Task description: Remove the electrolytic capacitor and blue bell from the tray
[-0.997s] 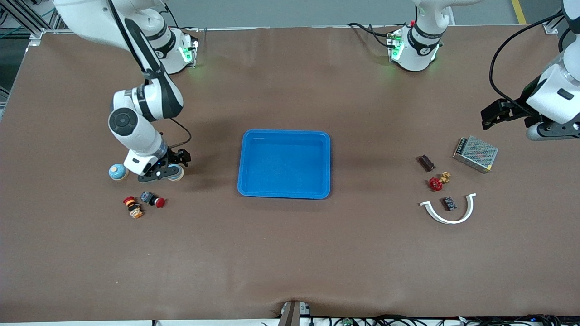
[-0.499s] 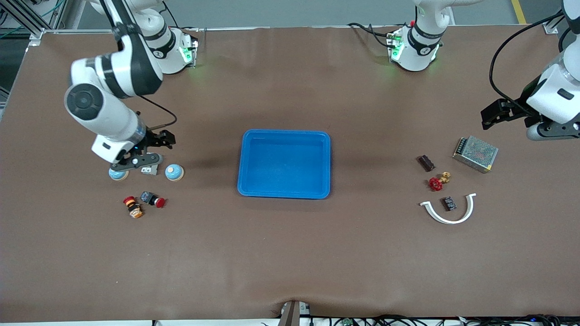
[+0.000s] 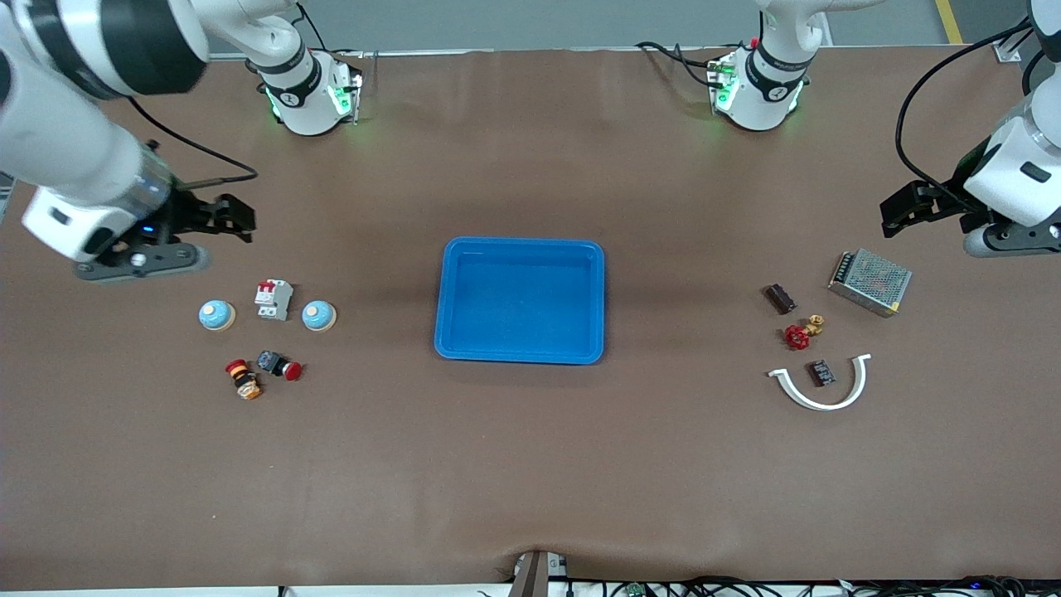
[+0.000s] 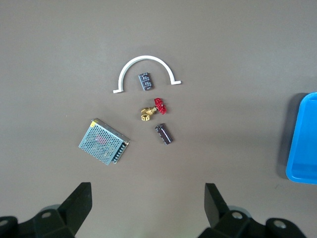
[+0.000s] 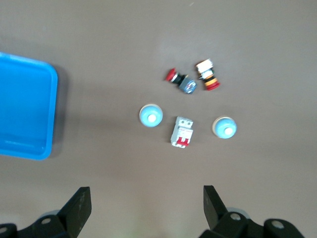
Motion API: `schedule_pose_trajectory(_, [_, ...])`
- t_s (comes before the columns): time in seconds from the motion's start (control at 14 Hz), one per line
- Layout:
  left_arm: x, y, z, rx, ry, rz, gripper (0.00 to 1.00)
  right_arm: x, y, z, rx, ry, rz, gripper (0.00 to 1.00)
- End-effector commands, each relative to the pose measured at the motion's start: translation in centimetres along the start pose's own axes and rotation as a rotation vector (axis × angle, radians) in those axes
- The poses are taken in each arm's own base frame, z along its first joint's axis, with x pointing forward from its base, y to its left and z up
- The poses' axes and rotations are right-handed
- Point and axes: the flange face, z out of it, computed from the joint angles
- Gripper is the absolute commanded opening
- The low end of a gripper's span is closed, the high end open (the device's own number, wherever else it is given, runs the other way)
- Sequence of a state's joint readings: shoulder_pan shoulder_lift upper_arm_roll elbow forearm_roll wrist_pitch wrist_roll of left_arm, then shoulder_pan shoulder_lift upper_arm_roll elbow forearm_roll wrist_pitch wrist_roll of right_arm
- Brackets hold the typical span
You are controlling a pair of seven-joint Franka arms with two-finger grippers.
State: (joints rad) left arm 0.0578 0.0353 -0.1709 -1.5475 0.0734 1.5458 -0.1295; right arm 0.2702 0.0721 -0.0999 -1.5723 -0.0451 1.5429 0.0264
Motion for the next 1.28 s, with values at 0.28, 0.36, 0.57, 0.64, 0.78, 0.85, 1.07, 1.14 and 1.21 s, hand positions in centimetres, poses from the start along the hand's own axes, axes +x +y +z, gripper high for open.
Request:
schedule_pose_trajectory(0.28, [-0.8, -0.4, -0.7, -0.027, 0.001, 0.012, 1.00, -0.6, 9.7, -4.5, 0.046, 0.058, 0.180, 1.00])
schedule_pose_trajectory(0.36, [-0.8, -0.4, -0.7, -0.027, 0.001, 0.012, 1.00, -1.0, 11.1, -4.7, 0.054, 0.067, 0.207, 1.00])
schedule_pose_trajectory(0.57, [-0.8, -0.4, -0.7, -0.027, 0.001, 0.012, 1.00, -1.4, 12.8, -6.5, 0.055, 0.118, 0.239, 1.00])
schedule_pose_trajectory(0.64, [-0.8, -0.4, -0.7, -0.027, 0.001, 0.012, 1.00, -1.3, 13.4, -6.8, 0.059, 0.133, 0.257, 1.00])
schedule_pose_trajectory(0.78, [-0.8, -0.4, -0.7, -0.027, 0.001, 0.012, 1.00, -1.4, 13.9, -7.0, 0.079, 0.152, 0.289, 1.00])
schedule_pose_trajectory(0.85, [-0.8, -0.4, -0.7, -0.027, 0.001, 0.012, 1.00, -1.4, 13.8, -7.1, 0.079, 0.154, 0.288, 1.00])
schedule_pose_trajectory(1.07, [-0.8, -0.4, -0.8, -0.027, 0.002, 0.012, 1.00, -1.2, 13.7, -6.9, 0.077, 0.162, 0.284, 1.00])
schedule_pose_trajectory(1.14, [-0.8, -0.4, -0.8, -0.026, 0.002, 0.015, 1.00, -1.1, 13.6, -7.0, 0.075, 0.166, 0.275, 1.00])
schedule_pose_trajectory(1.21, [-0.8, -0.4, -0.7, -0.024, 0.001, 0.013, 1.00, -1.0, 13.7, -7.1, 0.071, 0.179, 0.263, 1.00])
